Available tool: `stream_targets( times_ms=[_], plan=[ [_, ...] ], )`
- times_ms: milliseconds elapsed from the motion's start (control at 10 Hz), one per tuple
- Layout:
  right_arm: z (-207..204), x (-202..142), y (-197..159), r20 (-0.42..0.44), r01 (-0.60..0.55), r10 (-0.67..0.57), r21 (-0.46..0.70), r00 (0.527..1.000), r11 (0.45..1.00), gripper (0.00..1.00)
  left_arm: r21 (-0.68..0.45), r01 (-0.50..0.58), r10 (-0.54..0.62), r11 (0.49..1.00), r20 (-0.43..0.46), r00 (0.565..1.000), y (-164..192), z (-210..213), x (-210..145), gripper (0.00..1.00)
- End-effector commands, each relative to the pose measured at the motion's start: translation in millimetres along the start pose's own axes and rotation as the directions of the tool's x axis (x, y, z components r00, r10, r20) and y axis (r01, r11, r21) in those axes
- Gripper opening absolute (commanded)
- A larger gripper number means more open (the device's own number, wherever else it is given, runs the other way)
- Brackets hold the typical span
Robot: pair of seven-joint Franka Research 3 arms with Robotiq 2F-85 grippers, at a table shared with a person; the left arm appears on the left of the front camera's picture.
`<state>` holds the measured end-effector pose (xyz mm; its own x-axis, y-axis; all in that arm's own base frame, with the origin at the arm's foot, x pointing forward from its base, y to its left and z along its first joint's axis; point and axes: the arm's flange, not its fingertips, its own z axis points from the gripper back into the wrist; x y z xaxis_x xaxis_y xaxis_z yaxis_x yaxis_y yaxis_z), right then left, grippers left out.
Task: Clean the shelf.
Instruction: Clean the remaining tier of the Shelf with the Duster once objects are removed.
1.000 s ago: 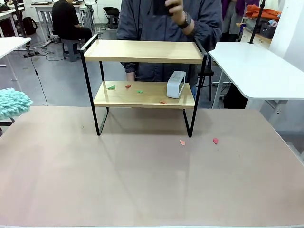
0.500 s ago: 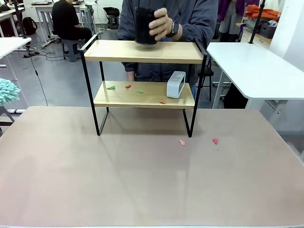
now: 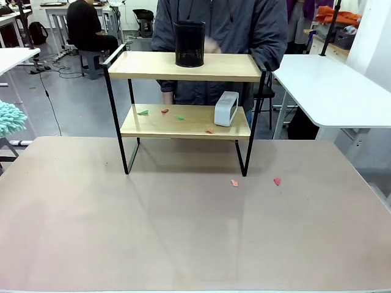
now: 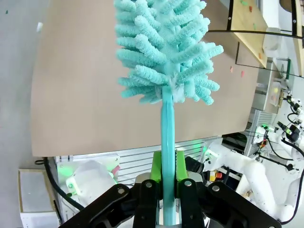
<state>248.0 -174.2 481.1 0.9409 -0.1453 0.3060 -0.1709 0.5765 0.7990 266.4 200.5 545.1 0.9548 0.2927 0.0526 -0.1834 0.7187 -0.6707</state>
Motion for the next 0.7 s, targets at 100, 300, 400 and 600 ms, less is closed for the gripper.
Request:
stream_targets(
  times_ms=[100, 300, 400, 600],
  plan=[
    [-0.6, 1.8, 1.2, 0.016, -0.026, 0.026, 0.024, 1.0, 0.999, 1.0, -0.002, 0.006, -0.006, 1.0, 0.0, 1.0, -0.4, -0.6, -1.1, 0.12],
    [-0.6, 1.8, 1.2, 0.016, -0.026, 0.026, 0.024, 1.0, 0.999, 1.0, -0.002, 0.006, -0.006, 1.0, 0.0, 1.0, -0.4, -0.6, -1.1, 0.12],
    [-0.6, 1.8, 1.2, 0.016, -0.026, 0.026, 0.024, 1.0, 0.999, 1.0, -0.002, 0.006, -0.006, 1.0, 0.0, 1.0, -0.4, -0.6, -1.1, 0.12],
    [-0.6, 1.8, 1.2, 0.016, -0.026, 0.026, 0.024, 1.0, 0.999, 1.0, -0.002, 0.006, -0.006, 1.0, 0.0, 1.0, -0.4, -0.6, -1.1, 0.12]
  ],
)
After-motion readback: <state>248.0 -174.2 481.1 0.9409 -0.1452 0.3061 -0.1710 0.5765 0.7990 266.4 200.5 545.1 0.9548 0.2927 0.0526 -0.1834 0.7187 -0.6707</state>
